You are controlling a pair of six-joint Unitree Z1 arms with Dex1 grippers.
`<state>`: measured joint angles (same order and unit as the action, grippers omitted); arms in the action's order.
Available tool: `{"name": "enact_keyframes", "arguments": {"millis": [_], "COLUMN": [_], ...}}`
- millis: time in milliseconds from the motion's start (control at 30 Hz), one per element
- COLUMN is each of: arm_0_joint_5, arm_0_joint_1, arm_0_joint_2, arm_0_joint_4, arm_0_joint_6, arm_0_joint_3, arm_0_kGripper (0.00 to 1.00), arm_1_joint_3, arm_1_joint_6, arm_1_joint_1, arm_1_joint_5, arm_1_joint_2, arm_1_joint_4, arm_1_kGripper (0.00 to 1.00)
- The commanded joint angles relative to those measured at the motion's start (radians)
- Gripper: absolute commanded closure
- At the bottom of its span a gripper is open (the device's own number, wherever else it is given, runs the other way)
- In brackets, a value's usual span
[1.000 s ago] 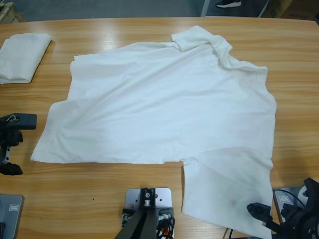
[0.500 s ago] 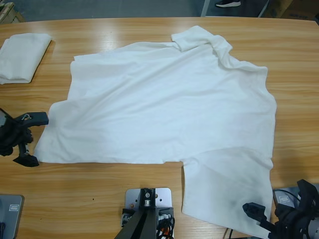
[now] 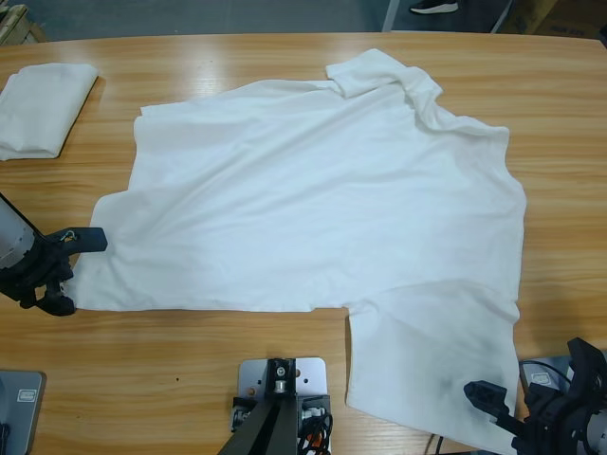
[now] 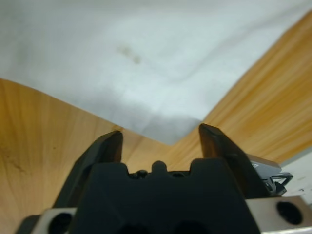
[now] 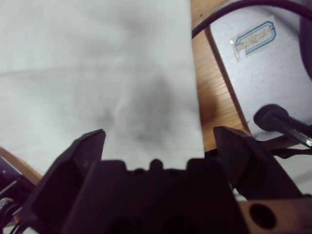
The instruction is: Fold clothes
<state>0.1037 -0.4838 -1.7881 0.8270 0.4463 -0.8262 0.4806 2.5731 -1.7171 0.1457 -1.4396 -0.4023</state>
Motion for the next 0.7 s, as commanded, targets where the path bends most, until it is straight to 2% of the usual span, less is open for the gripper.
{"name": "enact_keyframes", "arguments": {"millis": [33, 167, 300, 467, 500, 533, 567, 600, 700], "arm_0_joint_5": [0.019, 0.027, 0.034, 0.044, 0.045, 0.047, 0.048, 0.051, 0.077], "arm_0_joint_1": [-0.019, -0.057, -0.137, -0.166, -0.167, -0.168, -0.168, -0.168, -0.168], "arm_0_joint_2": [-0.030, -0.034, -0.029, -0.006, -0.009, -0.010, -0.010, -0.011, 0.002], "arm_0_joint_4": [-0.043, -0.043, -0.039, -0.039, -0.039, -0.040, -0.040, -0.040, -0.042], "arm_0_joint_6": [-0.039, -0.035, -0.037, -0.052, -0.052, -0.056, -0.057, -0.059, -0.087], "arm_0_joint_3": [0.029, 0.031, 0.038, 0.042, 0.042, 0.042, 0.042, 0.042, 0.043], "arm_0_kGripper": [0.474, 0.478, 0.593, 0.614, 0.740, 0.760, 0.832, 0.980, 1.000], "arm_1_joint_3": [-0.042, -0.049, -0.052, -0.056, -0.057, -0.058, -0.059, -0.059, -0.059], "arm_1_joint_6": [0.006, 0.006, 0.006, 0.004, 0.004, 0.004, 0.002, 0.002, -0.002], "arm_1_joint_1": [-0.015, -0.015, -0.015, -0.015, -0.015, -0.015, -0.015, -0.015, -0.015], "arm_1_joint_5": [0.023, 0.027, 0.036, 0.036, 0.036, 0.036, 0.037, 0.038, 0.038], "arm_1_joint_2": [-0.002, 0.004, 0.012, 0.013, 0.013, 0.013, 0.013, 0.012, 0.012], "arm_1_joint_4": [0.028, 0.030, 0.030, 0.030, 0.030, 0.030, 0.030, 0.030, 0.031], "arm_1_kGripper": [0.133, 0.142, 0.147, 0.150, 0.151, 0.151, 0.151, 0.151, 0.151]}}
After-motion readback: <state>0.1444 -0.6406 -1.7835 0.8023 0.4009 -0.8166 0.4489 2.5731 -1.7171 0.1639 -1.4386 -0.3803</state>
